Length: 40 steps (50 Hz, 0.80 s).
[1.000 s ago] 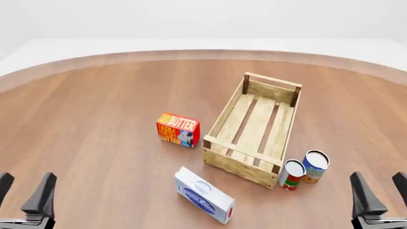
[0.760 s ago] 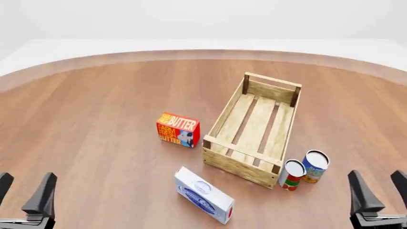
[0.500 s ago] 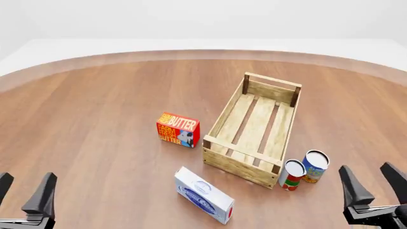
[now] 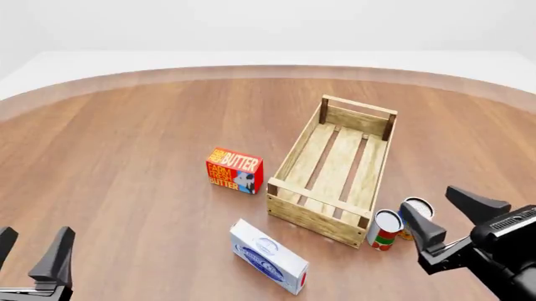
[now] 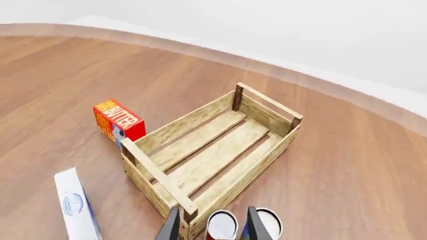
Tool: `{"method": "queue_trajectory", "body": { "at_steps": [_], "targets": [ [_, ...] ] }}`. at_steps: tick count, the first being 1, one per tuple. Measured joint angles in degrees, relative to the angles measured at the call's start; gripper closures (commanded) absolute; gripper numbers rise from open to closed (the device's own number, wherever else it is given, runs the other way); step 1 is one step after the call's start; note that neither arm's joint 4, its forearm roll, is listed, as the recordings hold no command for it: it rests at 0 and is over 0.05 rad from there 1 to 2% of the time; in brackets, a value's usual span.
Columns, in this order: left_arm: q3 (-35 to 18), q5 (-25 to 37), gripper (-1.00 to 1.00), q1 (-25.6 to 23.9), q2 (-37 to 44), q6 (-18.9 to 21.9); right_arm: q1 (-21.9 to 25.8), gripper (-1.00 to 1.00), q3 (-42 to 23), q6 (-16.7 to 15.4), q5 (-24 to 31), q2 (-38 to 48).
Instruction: Pick up the ketchup, and put it in the wooden tray.
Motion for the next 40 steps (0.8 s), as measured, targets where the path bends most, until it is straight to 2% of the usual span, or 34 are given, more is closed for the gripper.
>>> {"method": "queue_trajectory", "body": {
  "at_steps": [9, 17, 40],
  "targets": [
    [0.0, 0.0, -1.0, 0.0, 0.0, 0.0, 7.1, -1.0, -4.7, 1.9, 3.0, 2.7],
    [0.0, 0.0, -1.0, 0.0, 0.0, 0.0, 12.8, -1.0, -8.1, 3.8, 3.5, 5.9],
    [0.0, 0.0, -1.0, 0.0, 0.0, 0.0, 28.8, -1.0, -12.9, 7.4, -5.3, 21.8]
  ]
}}
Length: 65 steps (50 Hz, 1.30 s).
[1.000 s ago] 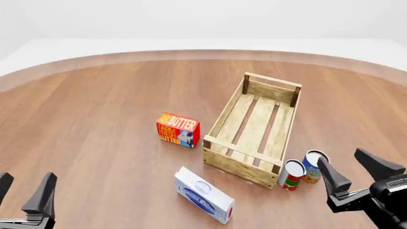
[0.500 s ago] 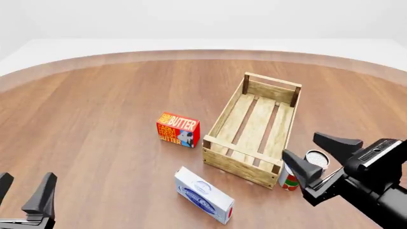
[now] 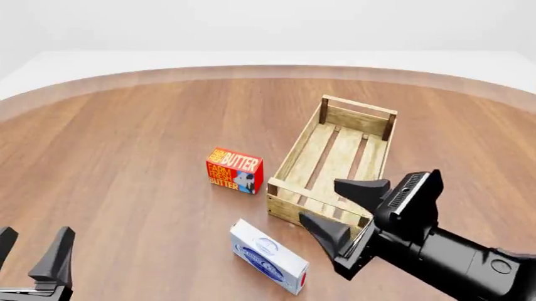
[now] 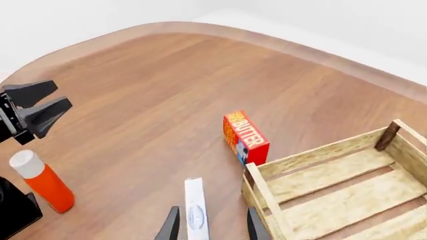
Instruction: Pick up the ketchup, and put it in the wooden tray.
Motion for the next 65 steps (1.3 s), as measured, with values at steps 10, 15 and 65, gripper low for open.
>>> {"method": "queue_trajectory", "body": {
  "at_steps": [10, 15, 65],
  "targets": [
    [0.0, 0.0, -1.0, 0.0, 0.0, 0.0, 7.0, -1.0, -1.6, 1.3, -5.1, 8.5],
    [0.0, 0.0, -1.0, 0.0, 0.0, 0.0, 10.1, -1.0, -2.6, 1.8, -7.0, 12.2],
    [0.0, 0.0, -1.0, 0.0, 0.0, 0.0, 32.4, -1.0, -25.1, -3.2, -9.9, 43.7]
  ]
}}
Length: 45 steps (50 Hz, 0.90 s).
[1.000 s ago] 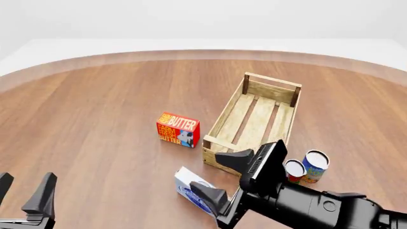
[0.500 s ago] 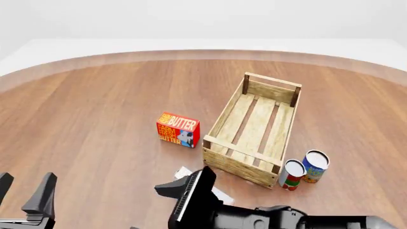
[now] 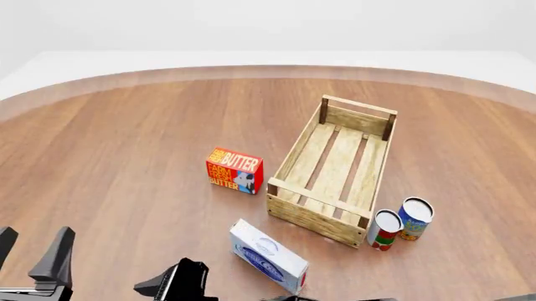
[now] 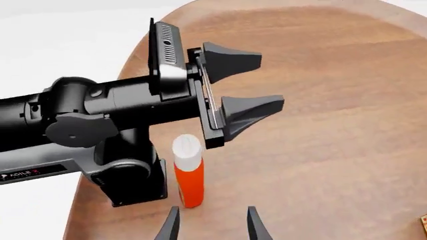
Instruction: Pick up the ketchup, and put it in the wooden tray.
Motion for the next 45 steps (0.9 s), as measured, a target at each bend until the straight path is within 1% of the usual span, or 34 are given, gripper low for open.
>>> {"method": "queue_trajectory", "body": {
  "at_steps": [11, 26, 45],
  "targets": [
    [0.0, 0.0, -1.0, 0.0, 0.0, 0.0, 1.7, -1.0, -4.6, -1.2, 1.7, 3.5],
    [0.0, 0.0, -1.0, 0.0, 0.0, 0.0, 2.2, -1.0, -9.2, -2.3, 3.0, 7.8],
    [0.0, 0.0, -1.0, 0.0, 0.0, 0.0, 1.9, -1.0, -13.0, -2.1, 3.3, 13.5]
  ]
}}
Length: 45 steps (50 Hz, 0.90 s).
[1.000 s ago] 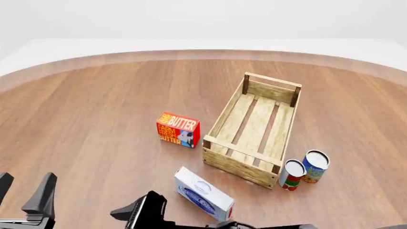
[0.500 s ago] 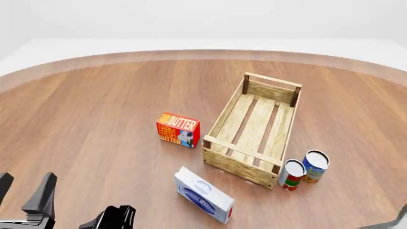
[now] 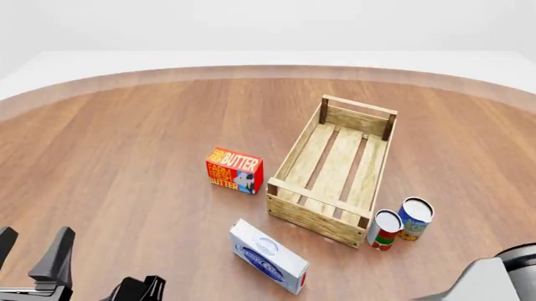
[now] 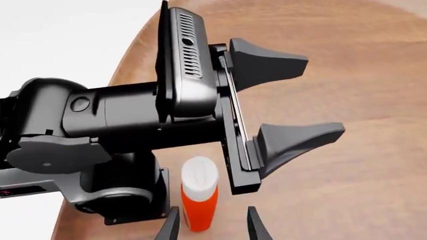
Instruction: Pick up the ketchup, and put it in the wooden tray.
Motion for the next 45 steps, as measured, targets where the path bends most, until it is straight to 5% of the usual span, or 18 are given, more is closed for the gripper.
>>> {"method": "queue_trajectory", "body": {
  "at_steps": [40, 41, 45],
  "targets": [
    [0.0, 0.0, -1.0, 0.0, 0.0, 0.0, 1.3, -1.0, -8.8, 2.2, 0.9, 12.7],
    [0.0, 0.0, -1.0, 0.0, 0.0, 0.0, 1.3, 1.0, -8.9, 2.2, 0.9, 12.8],
    [0.0, 0.0, -1.0, 0.0, 0.0, 0.0, 1.2, 1.0, -9.1, 1.9, 0.9, 13.0]
  ]
}}
